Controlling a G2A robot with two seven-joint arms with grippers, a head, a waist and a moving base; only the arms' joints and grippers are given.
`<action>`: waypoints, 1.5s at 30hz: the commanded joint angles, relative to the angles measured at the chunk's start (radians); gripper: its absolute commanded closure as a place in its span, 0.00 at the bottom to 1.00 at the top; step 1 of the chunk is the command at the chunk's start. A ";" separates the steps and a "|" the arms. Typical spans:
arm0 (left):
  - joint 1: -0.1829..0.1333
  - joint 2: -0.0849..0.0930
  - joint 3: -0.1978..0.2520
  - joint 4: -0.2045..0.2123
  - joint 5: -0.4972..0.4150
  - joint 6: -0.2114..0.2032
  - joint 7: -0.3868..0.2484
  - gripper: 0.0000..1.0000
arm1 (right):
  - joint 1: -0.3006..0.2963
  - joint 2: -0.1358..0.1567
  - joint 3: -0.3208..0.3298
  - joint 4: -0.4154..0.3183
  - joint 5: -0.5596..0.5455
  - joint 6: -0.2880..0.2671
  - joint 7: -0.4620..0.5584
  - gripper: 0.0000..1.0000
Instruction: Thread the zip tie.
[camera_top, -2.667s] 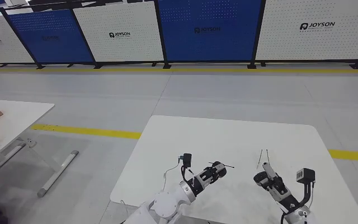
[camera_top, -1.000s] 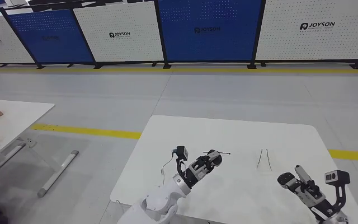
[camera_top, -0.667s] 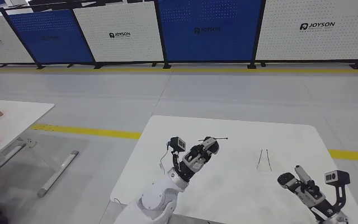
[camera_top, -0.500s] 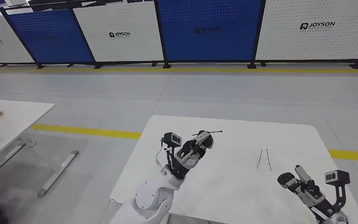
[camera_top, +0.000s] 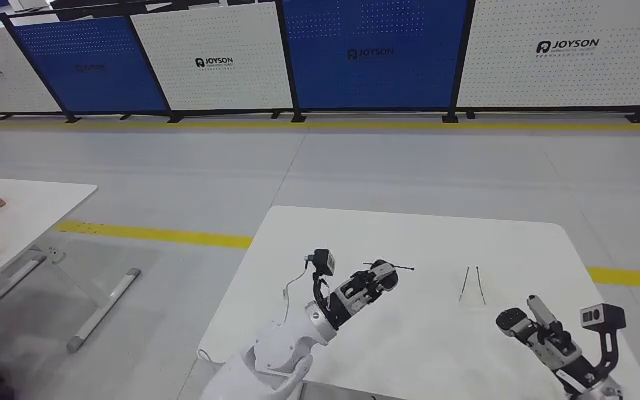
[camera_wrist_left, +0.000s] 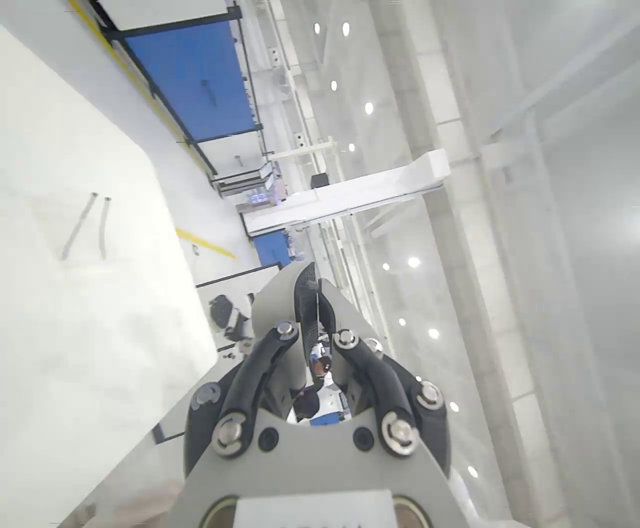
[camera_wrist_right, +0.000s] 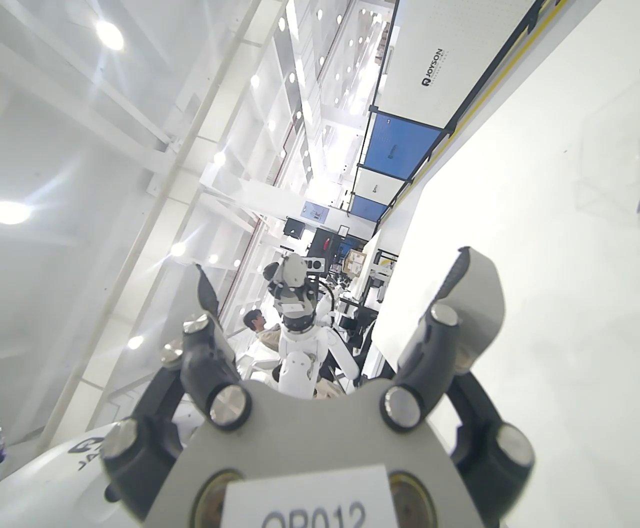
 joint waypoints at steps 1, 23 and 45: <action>-0.011 -0.003 0.022 0.029 0.025 0.033 0.010 1.00 | 0.000 0.000 0.000 0.000 0.000 0.000 0.000 0.00; -0.031 -0.019 0.048 -0.006 0.014 -0.075 0.131 1.00 | 0.000 0.000 0.000 0.000 0.000 0.000 0.000 0.00; 0.046 -0.020 -0.021 -0.152 0.011 -0.123 0.140 1.00 | 0.000 0.000 0.000 0.000 0.000 0.000 0.000 0.00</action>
